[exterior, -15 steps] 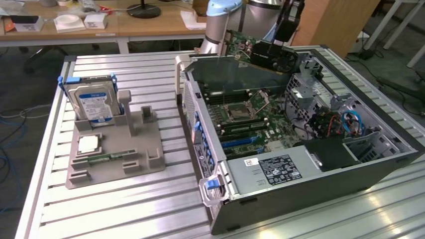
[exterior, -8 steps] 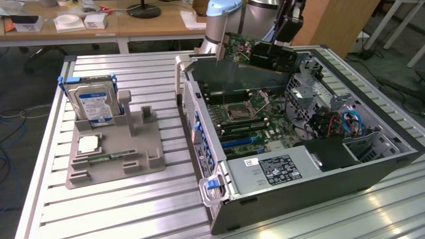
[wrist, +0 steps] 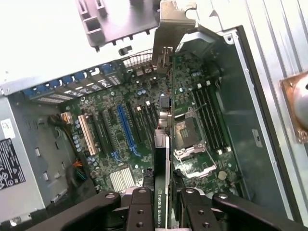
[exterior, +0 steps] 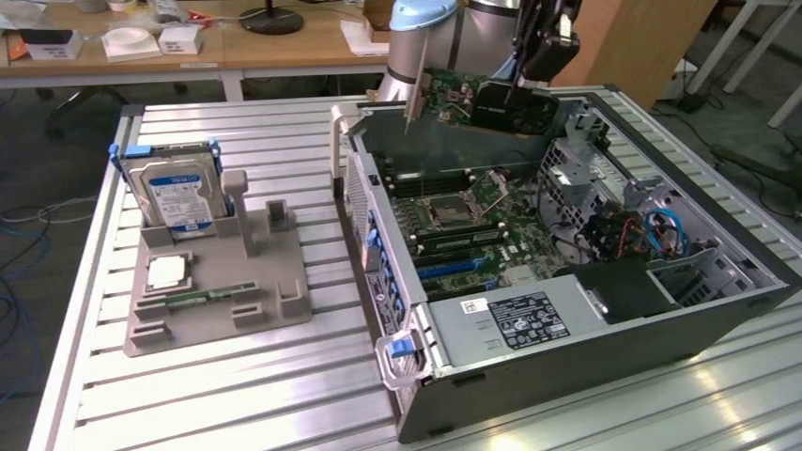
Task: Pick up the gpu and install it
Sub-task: 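Insert the gpu into the slot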
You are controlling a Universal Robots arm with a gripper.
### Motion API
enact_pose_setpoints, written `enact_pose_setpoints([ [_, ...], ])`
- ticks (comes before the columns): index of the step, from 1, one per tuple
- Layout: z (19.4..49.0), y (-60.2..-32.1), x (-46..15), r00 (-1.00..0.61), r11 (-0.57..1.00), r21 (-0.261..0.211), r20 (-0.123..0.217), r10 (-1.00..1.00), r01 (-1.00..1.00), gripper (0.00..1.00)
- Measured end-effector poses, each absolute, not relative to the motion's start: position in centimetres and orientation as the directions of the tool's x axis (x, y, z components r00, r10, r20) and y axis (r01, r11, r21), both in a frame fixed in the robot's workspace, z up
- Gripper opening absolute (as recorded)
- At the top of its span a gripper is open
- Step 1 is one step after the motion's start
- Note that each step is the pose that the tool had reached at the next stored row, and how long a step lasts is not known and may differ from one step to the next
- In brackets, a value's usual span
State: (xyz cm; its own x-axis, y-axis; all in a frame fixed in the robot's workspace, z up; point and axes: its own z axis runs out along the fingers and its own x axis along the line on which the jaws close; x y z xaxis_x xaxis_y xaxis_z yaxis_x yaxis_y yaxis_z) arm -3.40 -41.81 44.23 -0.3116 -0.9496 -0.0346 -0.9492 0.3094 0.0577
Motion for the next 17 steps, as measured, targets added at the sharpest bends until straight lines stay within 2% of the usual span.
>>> enact_pose_setpoints([
  [8,43.99,-41.8,-3.4,-0.174,0.172,0.059,-0.038,-0.984,-0.983,0.26],
  [13,43.96,-41.79,-3.45,-0.17,0.168,0.058,-0.038,-0.985,-0.984,0.26],
  [17,43.73,-41.79,-3.9,-0.169,0.168,0.025,-0.044,-0.985,-0.986,0.26],
])
